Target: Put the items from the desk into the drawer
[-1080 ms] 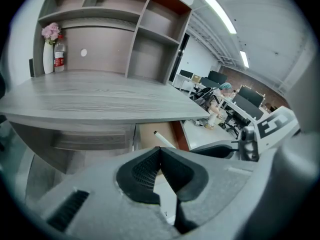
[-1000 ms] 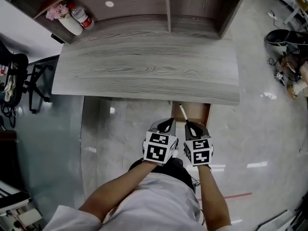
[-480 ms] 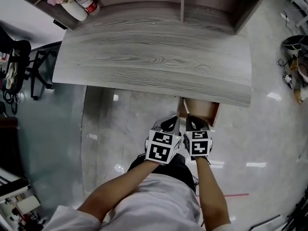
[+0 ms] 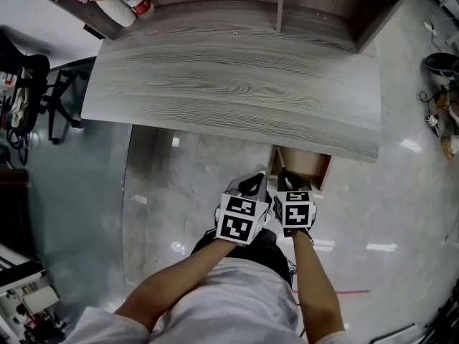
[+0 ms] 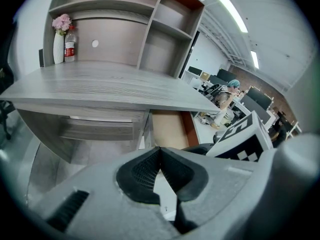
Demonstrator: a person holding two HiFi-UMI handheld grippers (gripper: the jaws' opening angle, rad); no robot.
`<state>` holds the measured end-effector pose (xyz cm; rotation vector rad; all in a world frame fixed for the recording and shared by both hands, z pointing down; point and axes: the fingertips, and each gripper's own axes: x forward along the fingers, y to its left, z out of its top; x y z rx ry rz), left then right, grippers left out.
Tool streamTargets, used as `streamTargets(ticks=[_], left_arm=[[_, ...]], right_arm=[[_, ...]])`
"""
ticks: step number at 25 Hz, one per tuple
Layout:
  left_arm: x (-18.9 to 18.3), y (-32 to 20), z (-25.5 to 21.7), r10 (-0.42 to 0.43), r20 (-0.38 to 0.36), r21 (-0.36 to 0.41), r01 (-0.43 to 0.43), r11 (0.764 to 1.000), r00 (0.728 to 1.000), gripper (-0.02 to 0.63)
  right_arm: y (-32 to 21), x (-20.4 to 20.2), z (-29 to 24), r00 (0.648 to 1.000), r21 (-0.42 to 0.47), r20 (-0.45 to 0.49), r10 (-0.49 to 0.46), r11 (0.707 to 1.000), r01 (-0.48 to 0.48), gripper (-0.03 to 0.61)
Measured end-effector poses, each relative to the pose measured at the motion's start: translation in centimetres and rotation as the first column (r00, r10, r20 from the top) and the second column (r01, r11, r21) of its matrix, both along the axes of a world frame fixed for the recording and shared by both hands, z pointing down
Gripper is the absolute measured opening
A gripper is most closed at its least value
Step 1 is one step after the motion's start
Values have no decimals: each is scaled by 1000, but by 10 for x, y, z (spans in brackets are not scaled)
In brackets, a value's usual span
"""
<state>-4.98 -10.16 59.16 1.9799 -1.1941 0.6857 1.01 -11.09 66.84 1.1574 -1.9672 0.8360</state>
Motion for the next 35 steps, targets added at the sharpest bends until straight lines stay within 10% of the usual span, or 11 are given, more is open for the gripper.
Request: streamTargets(ticks=[35], left_arm=[[30, 70, -112, 160, -1, 254, -154, 955, 987, 2]], right_arm=[[85, 2, -199, 975, 360, 212, 70, 922, -145, 2]])
